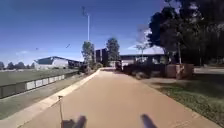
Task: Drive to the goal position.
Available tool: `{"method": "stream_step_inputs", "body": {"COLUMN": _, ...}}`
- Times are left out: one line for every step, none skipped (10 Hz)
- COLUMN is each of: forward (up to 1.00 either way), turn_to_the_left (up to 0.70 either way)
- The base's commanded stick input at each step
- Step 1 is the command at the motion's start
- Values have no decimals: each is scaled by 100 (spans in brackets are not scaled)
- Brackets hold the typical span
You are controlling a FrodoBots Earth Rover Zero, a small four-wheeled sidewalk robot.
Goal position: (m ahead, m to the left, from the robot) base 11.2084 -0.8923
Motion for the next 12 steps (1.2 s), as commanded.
{"method": "stream_step_inputs", "body": {"forward": 100, "turn_to_the_left": 0}}
{"method": "stream_step_inputs", "body": {"forward": 100, "turn_to_the_left": 0}}
{"method": "stream_step_inputs", "body": {"forward": 100, "turn_to_the_left": 0}}
{"method": "stream_step_inputs", "body": {"forward": 100, "turn_to_the_left": 0}}
{"method": "stream_step_inputs", "body": {"forward": 100, "turn_to_the_left": 0}}
{"method": "stream_step_inputs", "body": {"forward": 100, "turn_to_the_left": 0}}
{"method": "stream_step_inputs", "body": {"forward": 100, "turn_to_the_left": 0}}
{"method": "stream_step_inputs", "body": {"forward": 100, "turn_to_the_left": 0}}
{"method": "stream_step_inputs", "body": {"forward": 100, "turn_to_the_left": 0}}
{"method": "stream_step_inputs", "body": {"forward": 100, "turn_to_the_left": 0}}
{"method": "stream_step_inputs", "body": {"forward": 100, "turn_to_the_left": 0}}
{"method": "stream_step_inputs", "body": {"forward": 100, "turn_to_the_left": 0}}
